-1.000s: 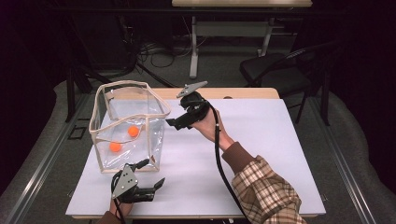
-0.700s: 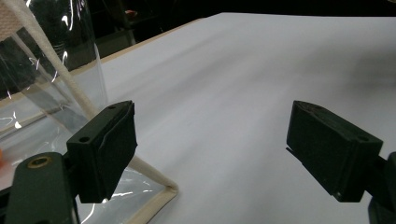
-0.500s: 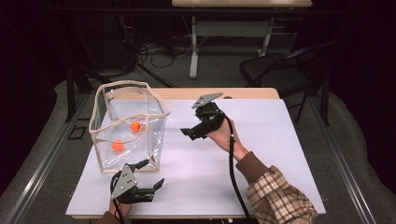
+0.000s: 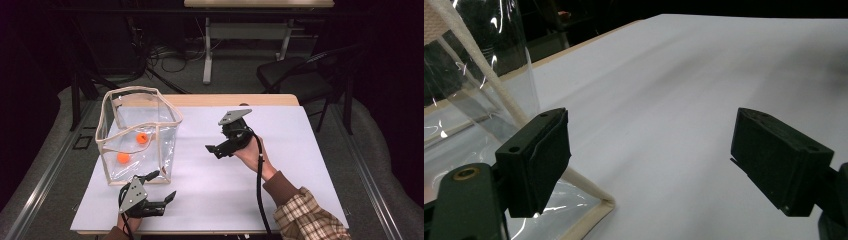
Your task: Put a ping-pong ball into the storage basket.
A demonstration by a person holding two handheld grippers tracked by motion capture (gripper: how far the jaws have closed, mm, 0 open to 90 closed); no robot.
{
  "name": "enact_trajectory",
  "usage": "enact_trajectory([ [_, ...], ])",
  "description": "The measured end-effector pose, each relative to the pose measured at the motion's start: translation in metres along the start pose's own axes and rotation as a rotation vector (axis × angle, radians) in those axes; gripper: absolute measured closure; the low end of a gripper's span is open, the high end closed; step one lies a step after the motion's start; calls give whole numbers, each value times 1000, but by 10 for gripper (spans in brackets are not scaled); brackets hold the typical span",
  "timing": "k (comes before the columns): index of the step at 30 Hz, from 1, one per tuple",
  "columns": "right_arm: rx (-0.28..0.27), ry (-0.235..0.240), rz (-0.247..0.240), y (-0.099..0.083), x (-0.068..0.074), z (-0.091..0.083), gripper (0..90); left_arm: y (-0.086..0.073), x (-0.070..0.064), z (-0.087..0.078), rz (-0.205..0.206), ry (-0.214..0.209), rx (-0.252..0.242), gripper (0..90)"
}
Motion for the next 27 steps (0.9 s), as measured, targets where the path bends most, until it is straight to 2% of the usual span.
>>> enact_trajectory([
  [3,-3,-5,14,-4,-2,-3,10,0,0,0,1,1,-1,159],
  [14,0,-24,12,-21,-4,-14,0,0,0,0,3,0,0,159],
  [27,-1,-40,31,-55,-5,-29,0,0,0,-1,0,3,0,158],
])
Point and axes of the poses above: each handheld gripper's, and its own axes: z roughly forward along the jaws, y roughly out of its top, x roughly to its left, the point moved 8 cm from there along z, roughly forward along the jaws, and after that the axes turned 6 degrees about z, right-handed, at the moved point
